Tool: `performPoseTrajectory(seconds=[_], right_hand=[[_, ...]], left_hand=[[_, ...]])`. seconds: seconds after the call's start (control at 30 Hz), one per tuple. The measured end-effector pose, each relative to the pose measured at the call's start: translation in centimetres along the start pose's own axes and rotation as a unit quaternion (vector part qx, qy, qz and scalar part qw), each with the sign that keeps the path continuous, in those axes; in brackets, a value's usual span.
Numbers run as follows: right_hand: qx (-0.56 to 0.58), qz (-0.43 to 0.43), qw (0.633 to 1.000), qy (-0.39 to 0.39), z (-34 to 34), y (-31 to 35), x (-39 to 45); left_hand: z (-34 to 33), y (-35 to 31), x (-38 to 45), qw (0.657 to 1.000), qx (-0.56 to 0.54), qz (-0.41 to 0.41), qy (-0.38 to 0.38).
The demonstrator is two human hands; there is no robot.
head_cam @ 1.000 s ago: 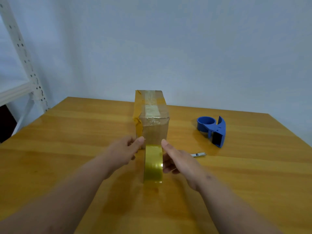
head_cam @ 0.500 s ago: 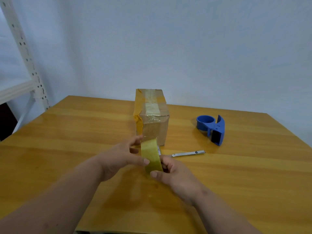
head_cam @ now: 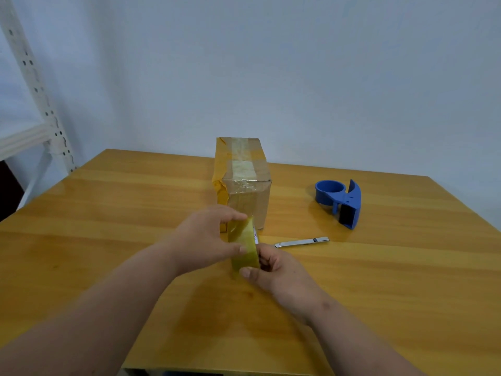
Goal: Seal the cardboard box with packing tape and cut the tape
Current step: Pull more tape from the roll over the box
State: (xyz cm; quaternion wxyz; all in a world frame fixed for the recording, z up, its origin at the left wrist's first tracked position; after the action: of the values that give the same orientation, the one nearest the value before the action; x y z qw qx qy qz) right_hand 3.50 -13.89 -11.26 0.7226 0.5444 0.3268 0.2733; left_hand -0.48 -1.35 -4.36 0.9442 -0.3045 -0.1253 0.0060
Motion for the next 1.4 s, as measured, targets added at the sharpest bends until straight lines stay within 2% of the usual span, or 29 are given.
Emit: performPoseTrajectory(seconds=[0.27, 0.33, 0.47, 0.63, 0.8, 1.0, 1.17, 1.27, 1.4], right_hand=[[-0.028, 0.001, 1.0, 0.0, -0.3, 0.0, 0.1], [-0.03, 0.002, 1.0, -0.004, -0.4, 0.0, 0.1], [-0.049, 0.003, 0.999, -0.019, -0.3, 0.1, 0.2], [-0.077, 0.006, 0.997, -0.021, -0.7, 0.3, 0.0], [-0.026, -0.016, 0.998, -0.061, 0.5, 1.1, 0.5], [-0.017, -0.048, 0.993, -0.11, 1.5, 1.0, 0.4], [-0.004, -0.052, 0.993, -0.104, 1.6, 1.1, -0.2], [0.004, -0.01, 0.991, -0.132, 2.5, 2.9, -1.3], [-0.049, 0.065, 0.977, -0.197, 3.4, 5.8, -2.2]], left_hand=[[1.6, -0.4, 0.8, 0.996, 0.046, 0.04, -0.063], [1.3, -0.8, 1.0, 0.995, 0.074, 0.025, -0.059], [0.4, -2.2, 0.9, 0.977, 0.211, -0.034, -0.029], [0.2, -3.2, 0.5, 0.965, 0.256, -0.062, -0.017], [1.6, -5.0, 0.4, 0.971, 0.229, -0.067, -0.015], [2.1, -6.8, 0.4, 0.962, 0.243, -0.115, 0.042], [2.0, -4.5, 1.0, 0.988, 0.085, -0.017, 0.126], [2.1, -4.0, 1.6, 0.992, 0.026, -0.002, 0.122], [2.3, -4.3, 2.4, 0.991, 0.024, -0.006, 0.131]])
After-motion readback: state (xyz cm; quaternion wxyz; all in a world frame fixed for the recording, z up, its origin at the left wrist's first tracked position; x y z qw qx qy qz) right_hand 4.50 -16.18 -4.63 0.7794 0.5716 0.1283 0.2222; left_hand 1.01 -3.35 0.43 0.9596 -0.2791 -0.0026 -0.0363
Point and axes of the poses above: each hand's wrist, its own x-axis towards the middle knuckle, its own z-axis out of the back of the hand, y = z × x, the point moved 8 cm from there along x, towards the middle knuckle, and after that the axes turned 8 degrees about -z, right-handed, at the moved point
